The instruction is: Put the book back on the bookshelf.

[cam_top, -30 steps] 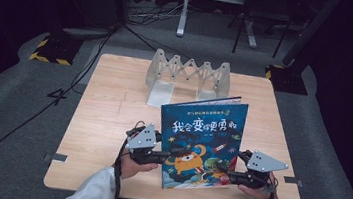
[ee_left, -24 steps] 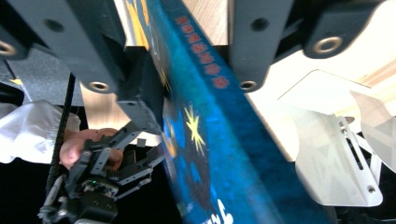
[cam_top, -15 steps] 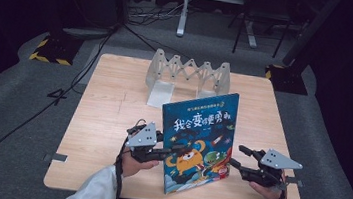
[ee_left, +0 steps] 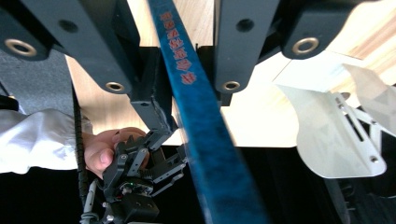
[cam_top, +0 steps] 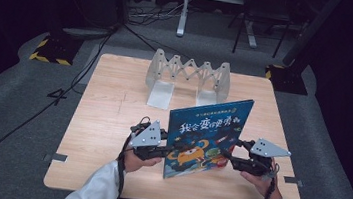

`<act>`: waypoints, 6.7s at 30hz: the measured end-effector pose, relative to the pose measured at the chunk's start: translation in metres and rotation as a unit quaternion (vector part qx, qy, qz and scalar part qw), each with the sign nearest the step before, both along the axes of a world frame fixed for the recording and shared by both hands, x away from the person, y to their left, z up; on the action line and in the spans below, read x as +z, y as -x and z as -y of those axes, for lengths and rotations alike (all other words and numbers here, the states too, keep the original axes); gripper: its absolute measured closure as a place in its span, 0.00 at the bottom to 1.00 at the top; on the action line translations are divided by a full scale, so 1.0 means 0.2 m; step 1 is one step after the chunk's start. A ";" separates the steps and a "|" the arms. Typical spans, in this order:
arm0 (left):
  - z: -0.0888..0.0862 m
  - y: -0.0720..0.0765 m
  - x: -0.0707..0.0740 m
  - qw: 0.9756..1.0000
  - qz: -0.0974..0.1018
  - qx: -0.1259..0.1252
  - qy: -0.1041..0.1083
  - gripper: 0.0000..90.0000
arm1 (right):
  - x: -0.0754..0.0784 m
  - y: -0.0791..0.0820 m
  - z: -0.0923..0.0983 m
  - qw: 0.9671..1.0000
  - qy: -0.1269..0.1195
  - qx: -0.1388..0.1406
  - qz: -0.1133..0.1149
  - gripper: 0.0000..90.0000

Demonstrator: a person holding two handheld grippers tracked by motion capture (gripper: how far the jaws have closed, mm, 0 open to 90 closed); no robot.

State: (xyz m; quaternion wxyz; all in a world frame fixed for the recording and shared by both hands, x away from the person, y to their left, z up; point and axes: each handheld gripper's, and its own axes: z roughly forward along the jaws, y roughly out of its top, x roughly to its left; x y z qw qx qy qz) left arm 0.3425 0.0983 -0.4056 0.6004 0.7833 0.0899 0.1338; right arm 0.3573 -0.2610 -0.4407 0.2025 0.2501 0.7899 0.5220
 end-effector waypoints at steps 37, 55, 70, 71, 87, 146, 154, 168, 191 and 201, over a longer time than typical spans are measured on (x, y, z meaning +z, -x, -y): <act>0.07 -0.01 -0.25 0.998 -0.045 0.036 -0.001 0.57 | -0.03 0.03 -0.01 1.000 0.007 -0.014 0.014 0.58; 0.09 0.00 -0.22 0.999 -0.033 0.026 0.015 0.91 | -0.07 0.02 -0.02 0.999 0.038 -0.023 -0.006 0.46; 0.11 -0.04 -0.15 0.998 -0.009 0.062 0.006 0.92 | -0.22 0.08 0.24 0.991 0.076 -0.071 -0.079 0.42; 0.11 -0.04 -0.15 0.998 -0.012 0.063 0.010 0.92 | -0.22 0.08 0.25 0.991 0.074 -0.075 -0.082 0.42; -0.01 -0.10 -0.03 0.992 0.022 0.126 0.005 0.92 | -0.26 0.06 0.27 0.989 0.077 -0.078 -0.104 0.42; -0.36 -0.37 -0.11 0.927 -0.014 0.363 0.088 0.92 | -0.28 0.06 0.26 0.988 0.091 -0.069 -0.107 0.43; -0.31 -0.42 -0.14 0.924 -0.022 0.371 0.093 0.92 | -0.29 0.06 0.24 0.987 0.102 -0.067 -0.104 0.42; -0.22 -0.51 -0.19 0.914 -0.050 0.393 0.085 0.91 | -0.29 0.06 0.24 0.987 0.106 -0.064 -0.105 0.42; -0.16 -0.61 -0.23 0.892 -0.045 0.447 0.057 0.84 | -0.30 0.06 0.23 0.986 0.116 -0.060 -0.102 0.42; -0.15 -0.57 -0.25 0.899 -0.038 0.435 0.033 0.75 | -0.30 0.06 0.22 0.986 0.117 -0.058 -0.105 0.42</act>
